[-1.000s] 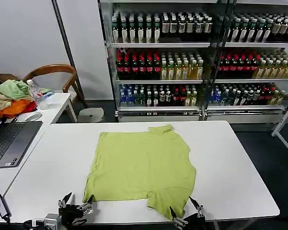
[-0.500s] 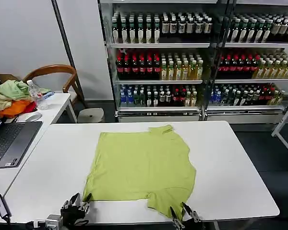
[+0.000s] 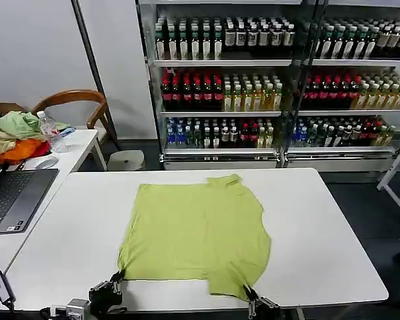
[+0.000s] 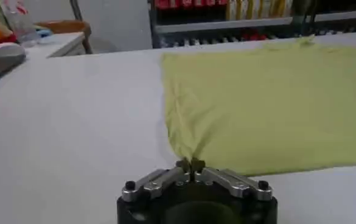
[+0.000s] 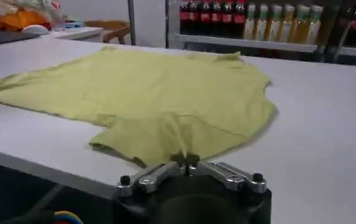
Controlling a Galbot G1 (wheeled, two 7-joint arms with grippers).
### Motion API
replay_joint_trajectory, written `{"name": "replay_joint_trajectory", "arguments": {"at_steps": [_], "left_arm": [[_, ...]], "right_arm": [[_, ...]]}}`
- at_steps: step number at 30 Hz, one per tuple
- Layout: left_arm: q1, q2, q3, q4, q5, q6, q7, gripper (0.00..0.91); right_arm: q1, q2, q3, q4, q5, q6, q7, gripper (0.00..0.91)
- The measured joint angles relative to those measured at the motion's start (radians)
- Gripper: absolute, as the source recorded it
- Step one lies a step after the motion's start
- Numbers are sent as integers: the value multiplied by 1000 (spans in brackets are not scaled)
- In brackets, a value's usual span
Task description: Fold and organize the clothes.
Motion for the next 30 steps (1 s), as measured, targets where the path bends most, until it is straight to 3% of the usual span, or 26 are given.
{"name": "replay_joint_trajectory", "arguments": {"at_steps": [18,30], "left_arm": [[182,34,-86,-136,17,-5,-3,10],[167,96,-145,-154,-48,-8,14,20]], "right_arm": [[-175,-51,98,156,-23,9,-20,0],[-22,-44,89,126,26,-34,-18,0]]}}
